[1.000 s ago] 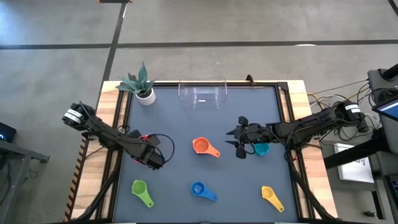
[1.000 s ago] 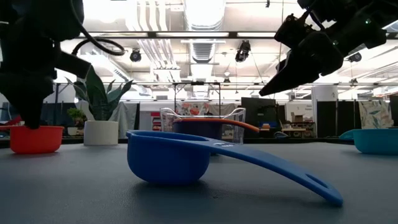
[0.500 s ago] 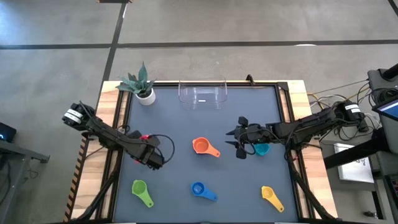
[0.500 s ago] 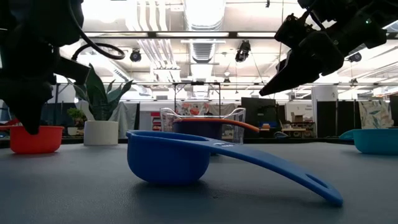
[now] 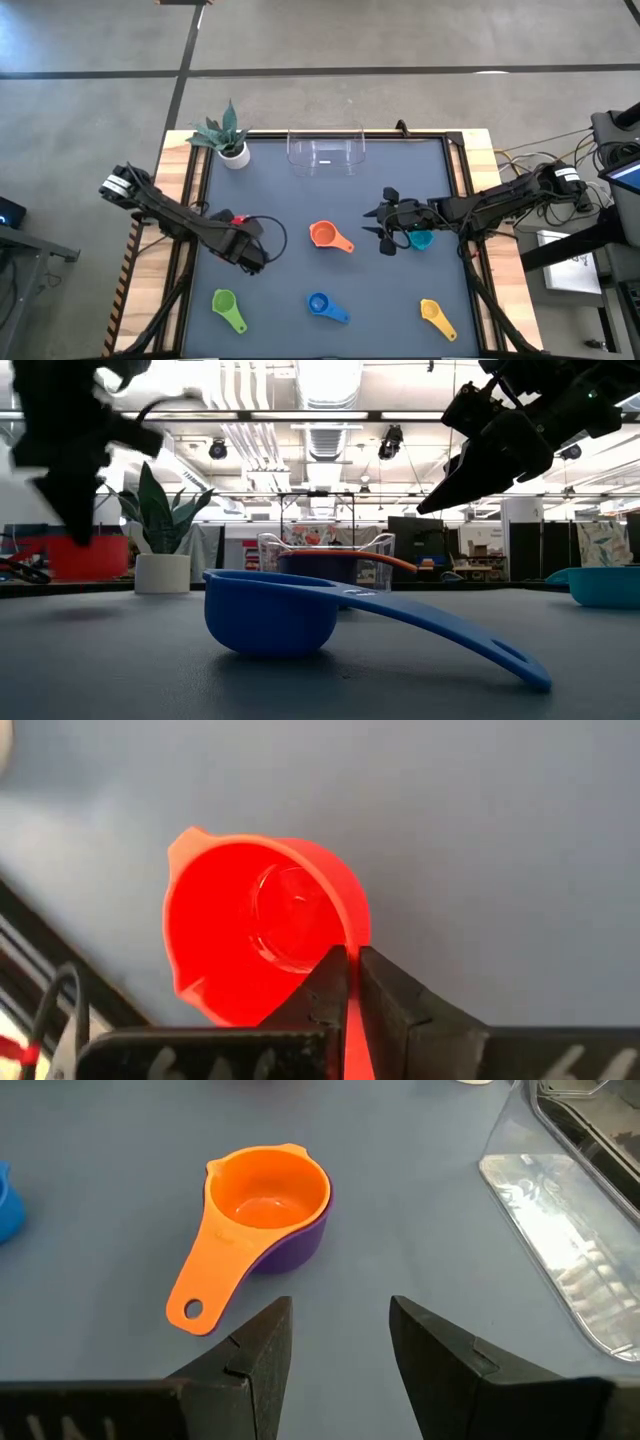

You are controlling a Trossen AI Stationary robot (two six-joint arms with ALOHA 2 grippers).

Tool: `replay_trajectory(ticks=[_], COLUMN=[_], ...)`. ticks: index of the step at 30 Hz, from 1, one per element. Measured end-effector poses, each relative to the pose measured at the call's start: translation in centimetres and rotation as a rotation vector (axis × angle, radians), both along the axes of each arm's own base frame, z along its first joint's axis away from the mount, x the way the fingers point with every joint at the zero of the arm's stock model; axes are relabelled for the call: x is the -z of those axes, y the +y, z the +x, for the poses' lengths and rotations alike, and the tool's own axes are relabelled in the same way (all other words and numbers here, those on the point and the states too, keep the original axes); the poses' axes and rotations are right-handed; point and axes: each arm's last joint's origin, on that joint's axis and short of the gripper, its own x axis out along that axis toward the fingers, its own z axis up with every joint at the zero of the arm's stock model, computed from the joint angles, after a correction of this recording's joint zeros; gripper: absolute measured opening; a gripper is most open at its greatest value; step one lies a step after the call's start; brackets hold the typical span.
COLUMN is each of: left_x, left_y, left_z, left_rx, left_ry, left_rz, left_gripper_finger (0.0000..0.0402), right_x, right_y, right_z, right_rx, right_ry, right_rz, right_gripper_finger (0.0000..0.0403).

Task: Nest measuring cups in basket
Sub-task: Stack the red measuring cup on top of the orange measuring cup

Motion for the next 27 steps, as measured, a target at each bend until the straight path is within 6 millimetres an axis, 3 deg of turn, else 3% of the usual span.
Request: replay_trajectory(ticks=[9, 12, 19, 27], left_x=[-8.4, -10.1, -9.5, -8.1], left_y=[-2.0, -2.8, -3.2, -2.0], left_z=[5.8, 8.6, 15.7, 20.3], left_rx=[0.167, 0.242, 0.376, 0.424], left_ry=[-0.298, -0.332, -0.206, -0.125], left_rz=[0.05, 0.075, 0.134, 0.113], left_gripper_finger=[0.0001, 0.0001, 0.0, 0.0], right_x=[0.0, 0.0, 0.0, 0.3], right_y=[0.0, -0.1, -0.1, -0.3], right_z=[0.0, 0.0, -0.1, -0.6], right_rx=[0.016, 0.044, 0.059, 0.123], right_ry=[-0.002, -0.006, -0.003, 0.049], right_rz=[0.001, 0.006, 0.021, 0.02], right_gripper_finger=[0.016, 0.016, 0.016, 0.016])
